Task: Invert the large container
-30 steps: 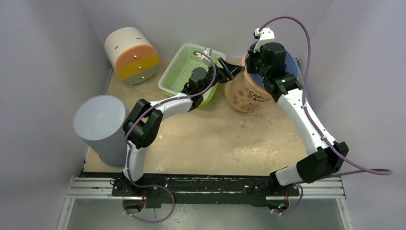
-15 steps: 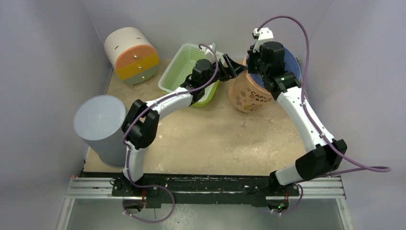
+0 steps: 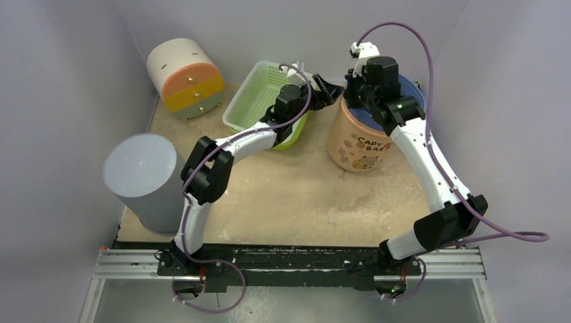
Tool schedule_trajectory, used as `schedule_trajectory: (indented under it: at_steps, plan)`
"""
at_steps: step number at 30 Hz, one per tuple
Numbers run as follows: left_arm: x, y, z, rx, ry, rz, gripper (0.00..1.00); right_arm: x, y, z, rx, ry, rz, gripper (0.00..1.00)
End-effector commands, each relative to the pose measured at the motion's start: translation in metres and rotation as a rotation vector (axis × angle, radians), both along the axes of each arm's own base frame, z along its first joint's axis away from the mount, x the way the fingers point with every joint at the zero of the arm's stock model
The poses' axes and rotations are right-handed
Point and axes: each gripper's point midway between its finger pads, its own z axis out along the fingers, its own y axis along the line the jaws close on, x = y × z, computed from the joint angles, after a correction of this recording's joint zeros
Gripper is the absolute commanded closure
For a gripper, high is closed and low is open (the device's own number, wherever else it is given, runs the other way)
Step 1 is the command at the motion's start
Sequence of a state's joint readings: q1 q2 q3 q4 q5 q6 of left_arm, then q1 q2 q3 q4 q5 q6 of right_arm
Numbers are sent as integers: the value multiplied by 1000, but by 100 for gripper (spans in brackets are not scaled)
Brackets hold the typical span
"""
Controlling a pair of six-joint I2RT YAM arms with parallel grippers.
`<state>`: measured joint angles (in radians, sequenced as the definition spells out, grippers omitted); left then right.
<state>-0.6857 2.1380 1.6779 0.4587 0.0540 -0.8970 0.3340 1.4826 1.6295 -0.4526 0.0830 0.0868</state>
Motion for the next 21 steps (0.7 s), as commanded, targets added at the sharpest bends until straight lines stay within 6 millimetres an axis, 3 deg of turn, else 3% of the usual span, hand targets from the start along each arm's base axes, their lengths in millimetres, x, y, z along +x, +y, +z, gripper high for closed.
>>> schedule_trajectory:
  at_steps: [1,11,14,21]
  plan:
    - [-29,6,-154,342,247,-58,25,-33,27,219,266,-609,146,100]
    - [-40,6,-175,345,278,-88,28,-28,14,238,237,-681,78,100]
    - [-42,9,-162,345,258,-91,28,-20,7,228,209,-668,29,100]
    - [-47,23,-103,369,174,-68,28,-8,-20,213,117,-666,-120,100]
